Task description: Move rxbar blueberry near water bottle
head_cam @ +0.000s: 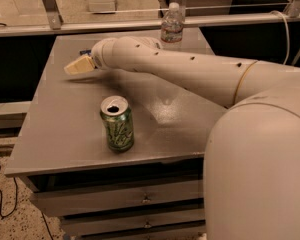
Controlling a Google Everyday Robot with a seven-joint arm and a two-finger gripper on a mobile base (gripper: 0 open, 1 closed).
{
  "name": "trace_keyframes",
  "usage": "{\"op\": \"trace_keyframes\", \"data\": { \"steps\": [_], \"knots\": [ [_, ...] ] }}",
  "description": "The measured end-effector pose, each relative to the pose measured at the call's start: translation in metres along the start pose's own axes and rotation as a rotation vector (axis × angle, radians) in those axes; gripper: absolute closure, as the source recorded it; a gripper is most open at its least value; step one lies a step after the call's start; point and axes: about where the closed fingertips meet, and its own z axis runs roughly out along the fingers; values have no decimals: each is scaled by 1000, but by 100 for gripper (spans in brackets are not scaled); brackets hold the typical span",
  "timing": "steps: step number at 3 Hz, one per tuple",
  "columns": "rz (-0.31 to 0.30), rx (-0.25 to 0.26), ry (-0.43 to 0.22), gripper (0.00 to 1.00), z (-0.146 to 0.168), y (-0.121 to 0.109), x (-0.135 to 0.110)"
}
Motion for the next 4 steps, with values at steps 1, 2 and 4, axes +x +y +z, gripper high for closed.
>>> {"op": "trace_keyframes", "data": {
  "steps": [1, 2, 4],
  "knots": [
    [15, 6, 11, 0, 15, 1, 6],
    [28, 14, 22, 16, 24, 0, 14],
    [-5, 16, 2, 64, 23, 1, 4]
  ]
}}
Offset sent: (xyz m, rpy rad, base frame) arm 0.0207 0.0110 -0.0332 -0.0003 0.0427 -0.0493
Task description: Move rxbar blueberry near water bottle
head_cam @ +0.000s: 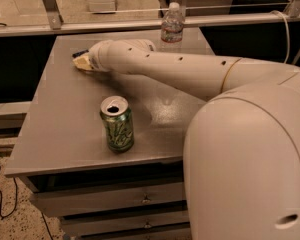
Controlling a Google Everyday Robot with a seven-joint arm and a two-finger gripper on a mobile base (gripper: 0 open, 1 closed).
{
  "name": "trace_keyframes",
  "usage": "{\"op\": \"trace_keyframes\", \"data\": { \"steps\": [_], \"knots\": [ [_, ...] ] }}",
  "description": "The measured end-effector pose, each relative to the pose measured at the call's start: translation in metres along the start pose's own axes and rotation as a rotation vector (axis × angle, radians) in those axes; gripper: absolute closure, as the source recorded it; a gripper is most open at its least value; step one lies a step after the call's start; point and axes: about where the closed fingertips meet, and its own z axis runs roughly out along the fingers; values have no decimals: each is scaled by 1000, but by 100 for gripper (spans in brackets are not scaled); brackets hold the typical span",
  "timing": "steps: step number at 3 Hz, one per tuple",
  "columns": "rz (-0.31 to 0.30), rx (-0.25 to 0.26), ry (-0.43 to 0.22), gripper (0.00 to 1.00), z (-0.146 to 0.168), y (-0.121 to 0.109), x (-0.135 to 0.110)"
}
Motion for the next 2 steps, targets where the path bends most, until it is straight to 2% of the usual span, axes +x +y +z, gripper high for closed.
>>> {"op": "trace_keyframes", "data": {
  "steps": [1, 2],
  "knots": [
    [-81, -12, -48, 87, -14, 8, -29],
    [-151, -42, -79, 100, -32, 23, -49]
  ]
}}
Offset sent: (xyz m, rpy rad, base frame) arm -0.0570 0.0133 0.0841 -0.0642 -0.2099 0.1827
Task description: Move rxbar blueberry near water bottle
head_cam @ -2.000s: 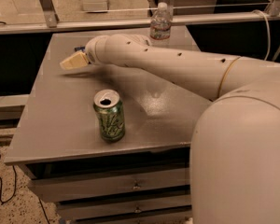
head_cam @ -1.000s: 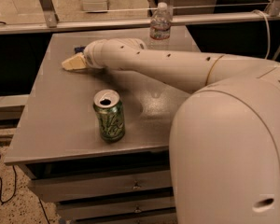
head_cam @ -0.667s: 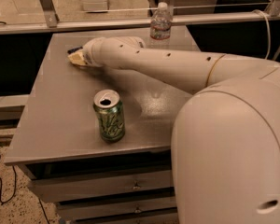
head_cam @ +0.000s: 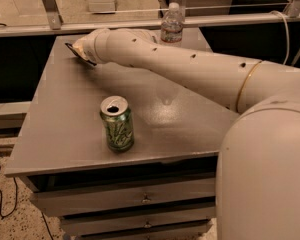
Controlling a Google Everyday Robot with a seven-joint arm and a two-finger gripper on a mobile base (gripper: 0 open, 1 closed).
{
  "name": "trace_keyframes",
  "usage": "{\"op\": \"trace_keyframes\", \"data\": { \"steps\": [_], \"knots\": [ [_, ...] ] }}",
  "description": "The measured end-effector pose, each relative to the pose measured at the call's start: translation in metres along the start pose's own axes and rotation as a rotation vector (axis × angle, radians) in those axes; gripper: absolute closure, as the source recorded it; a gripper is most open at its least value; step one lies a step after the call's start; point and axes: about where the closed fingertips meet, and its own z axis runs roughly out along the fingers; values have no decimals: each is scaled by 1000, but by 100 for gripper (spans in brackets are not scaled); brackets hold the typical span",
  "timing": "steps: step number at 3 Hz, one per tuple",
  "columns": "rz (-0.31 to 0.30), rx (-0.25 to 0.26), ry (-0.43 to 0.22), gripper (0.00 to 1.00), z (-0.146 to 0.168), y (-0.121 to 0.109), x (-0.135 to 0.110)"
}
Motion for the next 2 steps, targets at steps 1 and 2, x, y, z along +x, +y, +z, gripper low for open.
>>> {"op": "trace_keyframes", "data": {
  "steps": [1, 2],
  "knots": [
    [-24, -13, 19, 100, -20, 5, 2],
    [-52, 2, 65, 100, -43, 3, 14]
  ]
}}
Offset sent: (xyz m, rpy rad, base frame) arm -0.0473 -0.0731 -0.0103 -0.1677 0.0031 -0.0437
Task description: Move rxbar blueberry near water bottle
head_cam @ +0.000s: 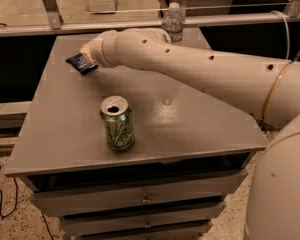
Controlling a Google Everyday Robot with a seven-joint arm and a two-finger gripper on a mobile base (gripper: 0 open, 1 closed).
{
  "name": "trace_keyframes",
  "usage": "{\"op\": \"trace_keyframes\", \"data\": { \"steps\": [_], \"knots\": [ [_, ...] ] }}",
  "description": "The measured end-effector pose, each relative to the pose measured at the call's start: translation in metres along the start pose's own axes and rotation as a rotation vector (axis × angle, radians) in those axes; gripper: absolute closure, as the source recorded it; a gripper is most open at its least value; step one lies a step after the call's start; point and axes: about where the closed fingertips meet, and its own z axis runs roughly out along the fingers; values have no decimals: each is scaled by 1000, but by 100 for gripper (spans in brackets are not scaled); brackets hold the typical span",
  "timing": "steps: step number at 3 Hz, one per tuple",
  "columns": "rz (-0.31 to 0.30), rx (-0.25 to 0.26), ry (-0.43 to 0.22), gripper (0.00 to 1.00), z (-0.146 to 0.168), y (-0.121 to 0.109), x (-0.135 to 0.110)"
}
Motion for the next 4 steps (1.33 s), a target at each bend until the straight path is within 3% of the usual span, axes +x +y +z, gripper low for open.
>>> {"op": "trace_keyframes", "data": {
  "steps": [1, 3, 4],
  "knots": [
    [12, -14, 43, 87, -15, -1, 16],
    [126, -104, 39, 40, -2, 10, 19],
    [148, -115, 59, 17, 9, 16, 20]
  ]
}}
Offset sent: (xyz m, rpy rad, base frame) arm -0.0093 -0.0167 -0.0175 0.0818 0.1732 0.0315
